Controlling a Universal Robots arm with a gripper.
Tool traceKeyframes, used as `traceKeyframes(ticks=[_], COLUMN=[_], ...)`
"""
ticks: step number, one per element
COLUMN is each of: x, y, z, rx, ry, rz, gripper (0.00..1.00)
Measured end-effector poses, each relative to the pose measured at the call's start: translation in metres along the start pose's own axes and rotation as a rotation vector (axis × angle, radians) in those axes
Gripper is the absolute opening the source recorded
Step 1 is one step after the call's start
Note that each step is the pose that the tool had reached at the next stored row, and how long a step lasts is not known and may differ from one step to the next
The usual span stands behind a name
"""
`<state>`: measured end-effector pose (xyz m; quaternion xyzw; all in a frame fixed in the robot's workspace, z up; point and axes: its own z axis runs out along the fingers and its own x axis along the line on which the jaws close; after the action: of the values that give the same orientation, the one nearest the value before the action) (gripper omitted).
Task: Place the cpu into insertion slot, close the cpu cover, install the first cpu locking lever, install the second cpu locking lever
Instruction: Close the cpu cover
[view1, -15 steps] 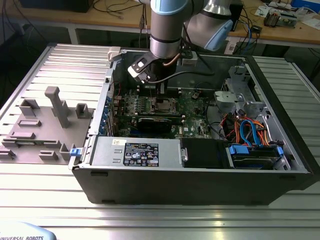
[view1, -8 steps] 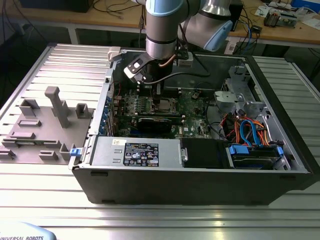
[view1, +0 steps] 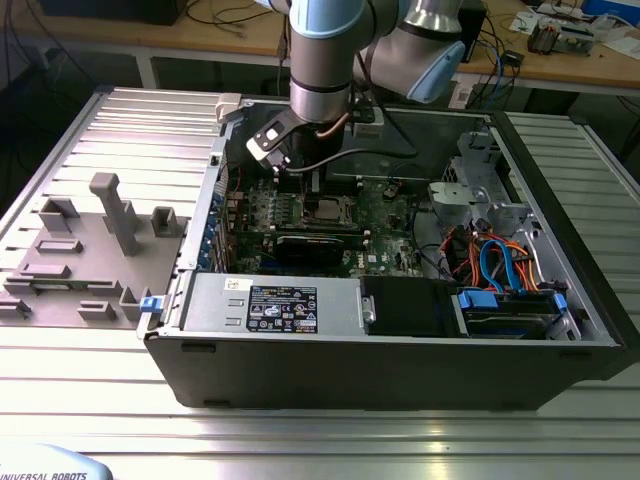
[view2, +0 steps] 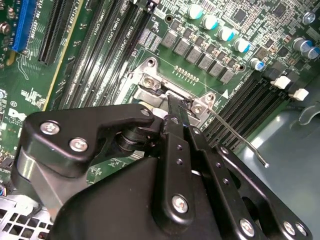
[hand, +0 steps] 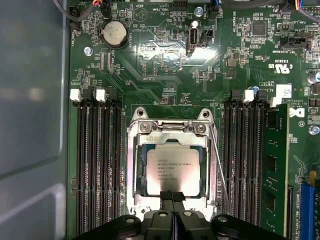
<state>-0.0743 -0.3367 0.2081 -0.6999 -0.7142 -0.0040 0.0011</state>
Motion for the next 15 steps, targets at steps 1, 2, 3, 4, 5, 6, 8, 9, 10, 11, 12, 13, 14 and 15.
traceKeyframes(ticks=[1, 2, 3, 4, 5, 6, 8, 9, 10, 11, 12, 13, 14, 15], x=[0.0, -0.0001, -0.0001, -0.0001, 0.0, 0.0, 0.0, 0.0, 0.0, 0.0002, 0.0001, 0.0, 0.0, 0.0001], y=[0.0, -0.0001, -0.0002, -0.0002, -0.0001, -0.0001, -0.0001, -0.0001, -0.0001, 0.0, -0.0001, -0.0004, -0.0007, -0.0012], z=[0.0009, 0.0014, 0.0019, 0.002, 0.0022, 0.0023, 0.0022, 0.0022, 0.002, 0.0013, 0.0003, -0.0008, -0.0011, -0.0012], rx=[0.0001, 0.0003, 0.0007, 0.0006, 0.0005, 0.0003, 0.0004, 0.0004, 0.0, -0.0005, -0.0003, 0.0002, 0.0001, 0.0], ry=[0.0, -0.0004, -0.0005, -0.0003, -0.0002, 0.0, -0.0001, -0.0001, 0.0009, 0.002, 0.0021, 0.0018, 0.0022, 0.0025], rz=[0.0, 0.0, 0.0, 0.0, 0.0, 0.0, 0.0, 0.0, 0.0, 0.0, 0.0, 0.0, 0.0, 0.0], gripper=[0.11, 0.11, 0.11, 0.11, 0.11, 0.11, 0.11, 0.11, 0.11, 0.11, 0.11, 0.11, 0.11, 0.11])
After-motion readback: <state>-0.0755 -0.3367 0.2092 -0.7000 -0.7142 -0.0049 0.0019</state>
